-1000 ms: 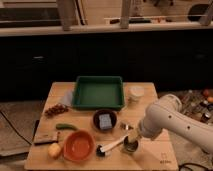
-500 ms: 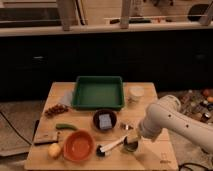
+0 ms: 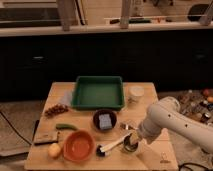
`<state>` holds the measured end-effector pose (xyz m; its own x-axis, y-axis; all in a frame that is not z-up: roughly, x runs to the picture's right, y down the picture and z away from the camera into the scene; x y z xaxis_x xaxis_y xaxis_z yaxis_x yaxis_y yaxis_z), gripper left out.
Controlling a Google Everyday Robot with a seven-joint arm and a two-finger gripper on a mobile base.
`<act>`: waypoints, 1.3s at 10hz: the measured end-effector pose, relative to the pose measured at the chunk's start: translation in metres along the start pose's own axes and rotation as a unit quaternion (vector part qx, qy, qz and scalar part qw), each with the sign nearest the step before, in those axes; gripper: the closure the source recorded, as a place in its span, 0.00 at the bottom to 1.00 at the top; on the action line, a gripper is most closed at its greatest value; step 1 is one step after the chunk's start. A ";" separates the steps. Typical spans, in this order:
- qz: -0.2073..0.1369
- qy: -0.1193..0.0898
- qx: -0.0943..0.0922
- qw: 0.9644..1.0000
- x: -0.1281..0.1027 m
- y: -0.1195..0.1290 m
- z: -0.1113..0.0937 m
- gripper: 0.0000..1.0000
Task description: Stack cups into tray
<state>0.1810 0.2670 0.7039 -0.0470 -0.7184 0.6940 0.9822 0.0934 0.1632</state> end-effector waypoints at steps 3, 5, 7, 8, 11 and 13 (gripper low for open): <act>0.009 -0.008 0.008 1.000 0.000 0.004 0.013 0.39; 0.015 -0.013 0.018 1.000 0.002 0.006 0.025 0.39; 0.018 -0.017 0.028 0.999 0.003 0.005 0.037 0.40; 0.019 -0.017 0.032 0.999 0.004 0.004 0.041 0.44; 0.024 -0.014 0.044 0.999 0.007 -0.001 0.053 0.75; 0.030 -0.007 0.044 0.999 0.008 -0.003 0.052 0.95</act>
<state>0.1683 0.2971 0.7458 0.0072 -0.6995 0.7146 0.9635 0.1960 0.1821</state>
